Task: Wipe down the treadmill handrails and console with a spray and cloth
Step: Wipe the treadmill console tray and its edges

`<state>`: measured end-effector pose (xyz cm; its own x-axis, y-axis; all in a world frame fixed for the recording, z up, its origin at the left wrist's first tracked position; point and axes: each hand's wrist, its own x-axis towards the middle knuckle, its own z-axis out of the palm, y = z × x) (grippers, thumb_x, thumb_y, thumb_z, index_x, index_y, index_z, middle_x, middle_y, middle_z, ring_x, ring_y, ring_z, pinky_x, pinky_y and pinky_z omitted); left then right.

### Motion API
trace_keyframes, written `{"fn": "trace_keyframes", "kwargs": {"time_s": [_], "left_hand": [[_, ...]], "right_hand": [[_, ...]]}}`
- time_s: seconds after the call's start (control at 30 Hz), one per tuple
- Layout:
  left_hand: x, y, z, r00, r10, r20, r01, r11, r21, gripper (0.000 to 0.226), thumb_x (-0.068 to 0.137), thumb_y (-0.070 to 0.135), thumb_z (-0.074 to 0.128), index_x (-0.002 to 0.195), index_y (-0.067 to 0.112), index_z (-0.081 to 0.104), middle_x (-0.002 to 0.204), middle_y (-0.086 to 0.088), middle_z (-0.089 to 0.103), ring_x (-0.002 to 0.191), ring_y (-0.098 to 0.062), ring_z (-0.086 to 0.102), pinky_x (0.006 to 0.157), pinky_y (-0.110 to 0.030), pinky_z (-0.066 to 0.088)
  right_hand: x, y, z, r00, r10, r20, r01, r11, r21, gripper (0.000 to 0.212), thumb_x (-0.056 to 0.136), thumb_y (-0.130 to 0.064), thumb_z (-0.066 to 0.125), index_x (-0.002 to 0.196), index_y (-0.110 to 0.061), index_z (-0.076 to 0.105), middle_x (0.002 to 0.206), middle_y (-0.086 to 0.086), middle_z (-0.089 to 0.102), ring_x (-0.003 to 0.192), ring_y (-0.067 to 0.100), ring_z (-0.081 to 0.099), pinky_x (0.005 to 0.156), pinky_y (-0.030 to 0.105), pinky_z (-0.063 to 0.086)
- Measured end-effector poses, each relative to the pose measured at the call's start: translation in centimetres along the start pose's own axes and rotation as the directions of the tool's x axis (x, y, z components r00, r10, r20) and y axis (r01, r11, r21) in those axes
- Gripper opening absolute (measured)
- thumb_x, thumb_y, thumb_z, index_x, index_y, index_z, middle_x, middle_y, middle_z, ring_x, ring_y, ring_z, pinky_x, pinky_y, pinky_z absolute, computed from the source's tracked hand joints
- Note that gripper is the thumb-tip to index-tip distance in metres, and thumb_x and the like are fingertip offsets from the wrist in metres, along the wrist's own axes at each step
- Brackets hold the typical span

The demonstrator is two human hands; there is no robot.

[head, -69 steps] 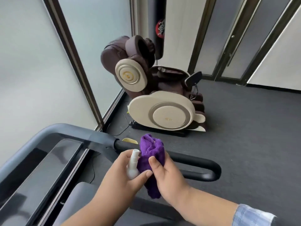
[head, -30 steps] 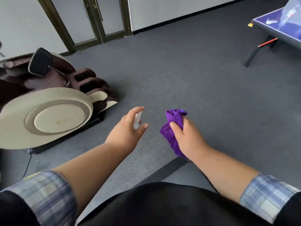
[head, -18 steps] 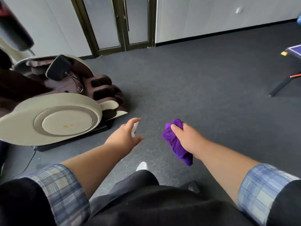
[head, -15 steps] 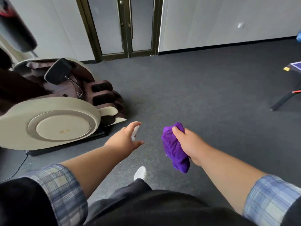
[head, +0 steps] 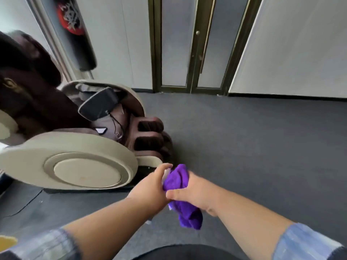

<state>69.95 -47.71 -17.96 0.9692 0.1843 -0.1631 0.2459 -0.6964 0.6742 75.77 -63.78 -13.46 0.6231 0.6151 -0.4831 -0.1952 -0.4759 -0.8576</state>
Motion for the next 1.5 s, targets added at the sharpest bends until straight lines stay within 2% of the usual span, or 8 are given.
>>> {"fn": "trace_keyframes", "kwargs": {"time_s": [0.17, 0.33, 0.67, 0.93, 1.07, 1.23, 1.4, 1.5], "left_hand": [[3.2, -4.9, -4.8, 0.976, -0.147, -0.16, 0.147, 0.989, -0.008, 0.086, 0.068, 0.044, 0.078, 0.138, 0.043, 0.029, 0.094, 0.008, 0.064, 0.083, -0.015, 0.063, 0.072, -0.029, 0.044], [2.4, -11.5, -7.9, 0.883, -0.361, -0.3, 0.392, 0.919, 0.049, 0.086, 0.07, 0.053, 0.076, 0.137, 0.052, 0.021, 0.119, 0.001, 0.062, 0.106, -0.022, 0.064, 0.088, -0.038, 0.052], [-5.9, -17.4, -11.0, 0.331, -0.719, -0.611, 0.797, 0.559, -0.227, 0.073, 0.092, 0.039, 0.065, 0.142, 0.055, 0.015, 0.13, 0.001, 0.055, 0.105, -0.022, 0.065, 0.087, -0.04, 0.055], [-16.7, -22.4, -14.9, 0.015, -0.714, -0.7, 0.757, 0.466, -0.458, 0.072, 0.093, 0.021, 0.057, 0.15, 0.047, 0.02, 0.14, -0.002, 0.054, 0.118, -0.022, 0.057, 0.095, -0.037, 0.051], [-23.2, -27.3, -18.1, -0.038, -0.726, -0.686, 0.707, 0.466, -0.532, 0.078, 0.093, 0.018, 0.055, 0.143, 0.06, 0.013, 0.136, 0.003, 0.049, 0.1, -0.01, 0.054, 0.082, -0.013, 0.035], [-30.6, -32.7, -23.7, -0.078, -0.728, -0.681, 0.736, 0.419, -0.532, 0.084, 0.095, 0.017, 0.054, 0.139, 0.061, -0.002, 0.122, 0.008, 0.042, 0.085, -0.003, 0.044, 0.071, -0.003, 0.028], [-34.8, -36.2, -28.4, -0.214, -0.74, -0.638, 0.714, 0.327, -0.619, 0.083, 0.095, 0.016, 0.052, 0.145, 0.055, -0.002, 0.13, 0.002, 0.042, 0.103, -0.014, 0.05, 0.084, -0.019, 0.033], [-36.3, -38.2, -31.1, -0.292, -0.719, -0.631, 0.701, 0.288, -0.653, 0.084, 0.094, 0.015, 0.053, 0.141, 0.057, -0.003, 0.131, -0.001, 0.043, 0.097, -0.015, 0.048, 0.083, -0.025, 0.036]], "right_hand": [[9.9, -4.5, 1.4, 0.985, -0.041, 0.166, 0.139, 0.756, -0.64, 0.048, 0.062, -0.03, 0.078, 0.106, -0.027, 0.058, 0.088, -0.001, 0.072, 0.08, 0.015, 0.069, 0.077, 0.035, 0.06], [17.7, -7.4, 6.4, 0.905, -0.151, 0.399, 0.411, 0.556, -0.723, 0.025, 0.063, -0.018, 0.064, 0.083, -0.027, 0.053, 0.069, -0.001, 0.067, 0.058, 0.014, 0.065, 0.053, 0.029, 0.054], [27.8, -15.1, 15.2, 0.533, -0.136, 0.835, 0.81, 0.365, -0.458, 0.025, 0.068, -0.009, 0.052, 0.086, -0.021, 0.04, 0.091, 0.006, 0.051, 0.072, 0.033, 0.056, 0.066, 0.052, 0.056], [26.5, -18.9, 32.9, 0.331, -0.07, 0.941, 0.916, 0.263, -0.303, 0.041, 0.066, -0.01, 0.058, 0.093, -0.037, 0.043, 0.086, -0.007, 0.051, 0.055, -0.001, 0.051, 0.035, 0.01, 0.031], [25.0, -19.9, 44.2, 0.25, -0.032, 0.968, 0.923, 0.309, -0.228, 0.043, 0.062, -0.012, 0.055, 0.094, -0.039, 0.048, 0.096, -0.002, 0.059, 0.058, 0.014, 0.064, 0.04, 0.035, 0.051], [22.9, -22.3, 56.6, 0.16, -0.012, 0.987, 0.922, 0.359, -0.145, 0.04, 0.061, -0.009, 0.054, 0.091, -0.036, 0.05, 0.076, 0.002, 0.057, 0.042, 0.011, 0.058, 0.037, 0.024, 0.042], [22.4, -25.4, 66.0, -0.022, -0.038, 0.999, 0.951, 0.308, 0.033, 0.047, 0.061, -0.014, 0.058, 0.088, -0.052, 0.047, 0.085, -0.026, 0.058, 0.065, -0.002, 0.059, 0.045, 0.011, 0.038], [22.5, -27.1, 71.5, -0.129, -0.028, 0.991, 0.945, 0.3, 0.131, 0.04, 0.062, -0.015, 0.059, 0.084, -0.045, 0.046, 0.08, -0.017, 0.058, 0.066, 0.003, 0.06, 0.049, 0.015, 0.043]]}}
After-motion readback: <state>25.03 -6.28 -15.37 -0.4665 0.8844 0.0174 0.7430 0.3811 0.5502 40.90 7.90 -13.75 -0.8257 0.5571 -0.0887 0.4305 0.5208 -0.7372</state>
